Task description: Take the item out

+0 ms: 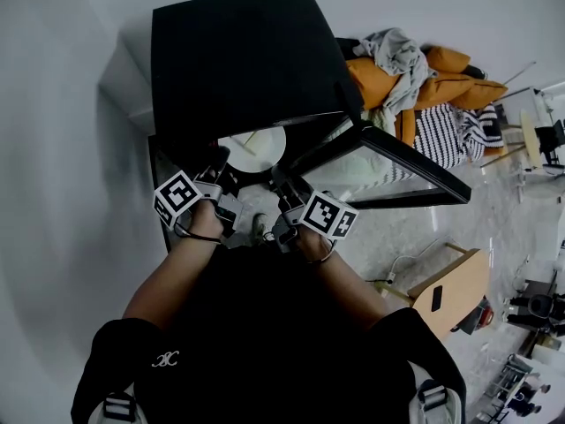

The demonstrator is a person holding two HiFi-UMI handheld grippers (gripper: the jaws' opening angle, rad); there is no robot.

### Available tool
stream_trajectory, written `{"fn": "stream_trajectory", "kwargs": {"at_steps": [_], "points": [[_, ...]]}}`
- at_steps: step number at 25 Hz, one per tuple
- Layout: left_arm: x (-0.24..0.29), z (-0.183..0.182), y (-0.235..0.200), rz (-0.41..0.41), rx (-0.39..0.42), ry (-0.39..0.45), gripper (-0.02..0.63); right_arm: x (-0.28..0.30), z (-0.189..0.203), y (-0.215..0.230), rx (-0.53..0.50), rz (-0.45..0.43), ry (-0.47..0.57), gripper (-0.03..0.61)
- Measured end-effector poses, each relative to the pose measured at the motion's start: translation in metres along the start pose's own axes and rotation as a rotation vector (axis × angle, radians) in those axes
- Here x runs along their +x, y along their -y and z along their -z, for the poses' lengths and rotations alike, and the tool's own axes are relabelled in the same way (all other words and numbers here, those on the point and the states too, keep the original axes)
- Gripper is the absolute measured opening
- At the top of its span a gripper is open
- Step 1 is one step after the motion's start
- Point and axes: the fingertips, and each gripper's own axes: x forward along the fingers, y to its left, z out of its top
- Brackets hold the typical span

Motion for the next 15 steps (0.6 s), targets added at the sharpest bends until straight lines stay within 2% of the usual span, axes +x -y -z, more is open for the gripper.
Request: {"fn": "stream_trajectory", "kwargs": {"at_steps": [3,6,11,13,15], "points": [[0.0,0.002,-0.004,-0.001,-0.011,-0.009,0.021,-0.003,-0.005,0.002,-0.138,0.033,0.012,0.06],[-0.008,0.005,-0.003,0.0,-0.01,-0.024,0.021,-0.012,-0.004,-0.01,-0.209,0.02,0.019,0.009],[-0.029,0.003,0.004,0.006,-0.006,-0.059,0.021,-0.03,-0.009,-0.037,-0.391,0.055,0.104,0.009],[-0.032,0.004,0.004,0.008,-0.008,-0.083,0.021,-0.035,-0.013,-0.042,-0.427,0.076,0.143,0.009],[-0.037,0.008,0.006,0.011,-0.003,-0.115,0.021,-0.042,-0.018,-0.045,-0.413,0.094,0.183,0.009]]}}
